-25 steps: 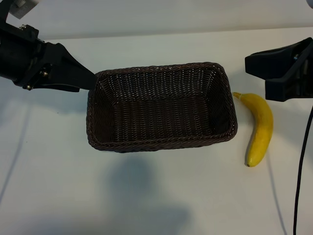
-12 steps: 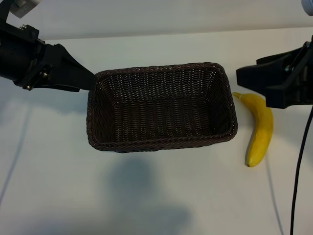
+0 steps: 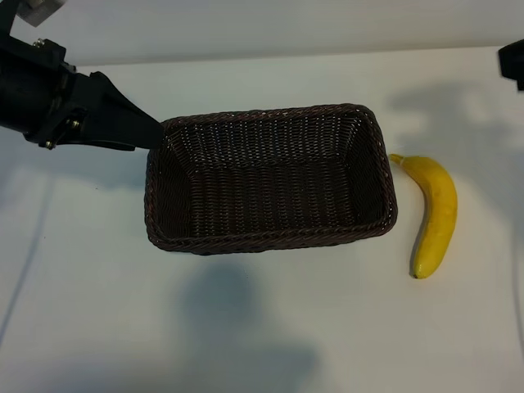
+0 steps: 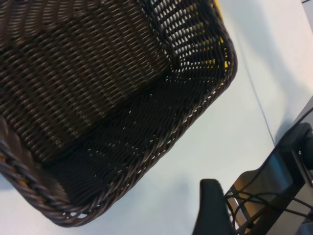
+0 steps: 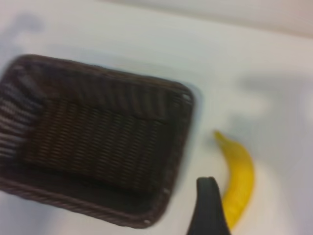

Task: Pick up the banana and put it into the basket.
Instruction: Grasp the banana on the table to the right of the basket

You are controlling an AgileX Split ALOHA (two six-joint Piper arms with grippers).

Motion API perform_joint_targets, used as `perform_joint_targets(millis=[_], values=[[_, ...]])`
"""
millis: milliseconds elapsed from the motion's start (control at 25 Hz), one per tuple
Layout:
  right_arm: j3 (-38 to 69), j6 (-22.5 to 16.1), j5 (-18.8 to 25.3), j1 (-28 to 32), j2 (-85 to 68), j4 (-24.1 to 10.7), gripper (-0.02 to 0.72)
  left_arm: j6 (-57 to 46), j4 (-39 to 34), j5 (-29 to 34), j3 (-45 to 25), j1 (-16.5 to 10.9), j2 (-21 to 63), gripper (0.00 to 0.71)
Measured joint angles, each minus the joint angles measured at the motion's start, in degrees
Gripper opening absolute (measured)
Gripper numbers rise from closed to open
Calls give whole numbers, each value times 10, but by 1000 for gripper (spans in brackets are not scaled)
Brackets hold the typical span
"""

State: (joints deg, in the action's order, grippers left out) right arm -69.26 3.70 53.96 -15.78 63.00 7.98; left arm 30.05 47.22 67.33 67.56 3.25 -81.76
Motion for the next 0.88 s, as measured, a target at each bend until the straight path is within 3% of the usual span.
perform_joint_targets(millis=[160, 480, 880], values=[[-45, 16, 40, 64, 67, 22, 522, 8, 12, 0, 0, 0, 0, 516], [-77, 95, 84, 177, 209, 153, 483, 9, 19, 0, 0, 0, 0, 516], [-77, 115, 102, 195, 313, 162, 443, 11, 19, 0, 0, 0, 0, 516]])
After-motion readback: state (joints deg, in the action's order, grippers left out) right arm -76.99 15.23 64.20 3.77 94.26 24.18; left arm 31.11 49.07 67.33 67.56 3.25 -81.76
